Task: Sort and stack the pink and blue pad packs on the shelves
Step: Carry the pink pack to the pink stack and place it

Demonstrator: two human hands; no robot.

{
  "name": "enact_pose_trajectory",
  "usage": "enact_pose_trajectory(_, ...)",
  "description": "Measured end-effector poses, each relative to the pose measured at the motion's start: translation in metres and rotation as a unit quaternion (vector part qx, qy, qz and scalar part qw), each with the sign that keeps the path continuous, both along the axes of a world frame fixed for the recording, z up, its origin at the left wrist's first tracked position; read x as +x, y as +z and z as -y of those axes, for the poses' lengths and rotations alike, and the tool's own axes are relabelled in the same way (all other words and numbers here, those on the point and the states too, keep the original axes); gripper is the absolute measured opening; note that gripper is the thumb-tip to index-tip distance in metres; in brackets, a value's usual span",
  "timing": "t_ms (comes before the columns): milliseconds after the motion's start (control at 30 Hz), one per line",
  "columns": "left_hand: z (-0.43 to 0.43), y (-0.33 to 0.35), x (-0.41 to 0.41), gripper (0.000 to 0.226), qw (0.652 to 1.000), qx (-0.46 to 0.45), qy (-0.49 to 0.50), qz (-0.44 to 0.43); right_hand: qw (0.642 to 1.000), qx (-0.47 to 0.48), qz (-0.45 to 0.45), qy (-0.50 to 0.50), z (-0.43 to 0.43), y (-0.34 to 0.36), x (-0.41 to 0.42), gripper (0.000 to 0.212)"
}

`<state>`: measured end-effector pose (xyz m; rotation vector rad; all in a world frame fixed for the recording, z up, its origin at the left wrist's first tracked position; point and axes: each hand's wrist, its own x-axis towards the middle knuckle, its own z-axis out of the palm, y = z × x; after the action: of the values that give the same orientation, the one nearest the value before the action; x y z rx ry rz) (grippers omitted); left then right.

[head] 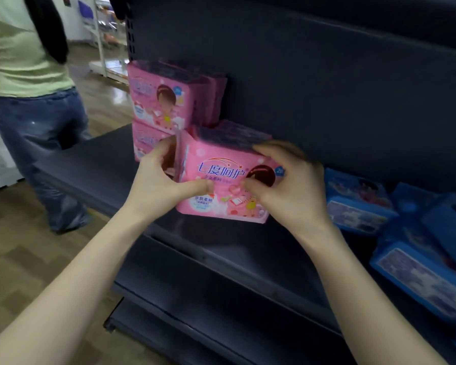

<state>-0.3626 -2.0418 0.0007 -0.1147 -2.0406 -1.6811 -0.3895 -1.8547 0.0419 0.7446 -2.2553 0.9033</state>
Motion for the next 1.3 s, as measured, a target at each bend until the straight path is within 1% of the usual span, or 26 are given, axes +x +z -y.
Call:
enact_pose_trajectory(233,0.001,0.017,-0.046,0.058,0.996,0.005,-0.077,-0.034,0.991,-0.047,-0.081,-0.096,0.002,0.009,-0.010,0.045)
enact_pose_trajectory(400,0.007,0.030,-0.077,0.075,0.987,-0.028,-0.143,-0.066,0.984,-0.061,-0.107,-0.132,0.008,0.011,-0.027,0.045)
enact_pose_trajectory(467,0.010,0.033,-0.090,0.076,0.984,-0.026,-0.166,-0.067,0.981,-0.067,-0.106,-0.145,0.011,0.011,-0.033,0.046)
enact_pose_trajectory(667,0.012,0.020,-0.125,0.079,0.977,0.003,-0.209,-0.035,0.975,-0.034,-0.118,-0.186,0.017,0.003,-0.055,0.045)
enact_pose_trajectory(800,0.007,0.010,-0.135,0.072,0.974,0.024,-0.221,-0.036,0.970,-0.010,-0.133,-0.201,0.019,-0.001,-0.063,0.044)
enact_pose_trajectory(833,0.006,0.009,-0.136,0.075,0.974,0.020,-0.223,-0.038,0.970,0.002,-0.135,-0.204,0.019,-0.002,-0.065,0.045)
enact_pose_trajectory(900,0.007,0.006,-0.137,0.095,0.978,-0.004,-0.203,-0.052,0.969,0.027,-0.137,-0.202,0.017,-0.006,-0.067,0.050)
enact_pose_trajectory(933,0.006,0.007,-0.135,0.101,0.980,-0.026,-0.186,-0.071,0.970,0.037,-0.136,-0.197,0.015,-0.008,-0.068,0.053)
enact_pose_trajectory(1000,0.005,0.009,-0.133,0.100,0.978,-0.095,-0.140,-0.124,0.972,0.057,-0.129,-0.190,0.012,-0.012,-0.069,0.059)
enact_pose_trajectory(1067,0.003,0.014,-0.129,0.099,0.960,-0.202,-0.089,-0.173,0.971,0.076,-0.118,-0.193,0.011,-0.013,-0.069,0.065)
enact_pose_trajectory(1100,0.002,0.017,-0.127,0.096,0.949,-0.246,-0.074,-0.183,0.970,0.083,-0.116,-0.195,0.011,-0.013,-0.069,0.068)
enact_pose_trajectory(1133,0.000,0.021,-0.125,0.094,0.943,-0.274,-0.067,-0.176,0.970,0.086,-0.119,-0.195,0.011,-0.013,-0.069,0.069)
enact_pose_trajectory(1200,-0.002,0.028,-0.120,0.091,0.941,-0.296,-0.057,-0.151,0.969,0.082,-0.134,-0.192,0.011,-0.014,-0.071,0.068)
enact_pose_trajectory(1300,-0.005,0.034,-0.119,0.086,0.944,-0.285,-0.036,-0.160,0.968,0.052,-0.154,-0.189,0.011,-0.016,-0.077,0.063)
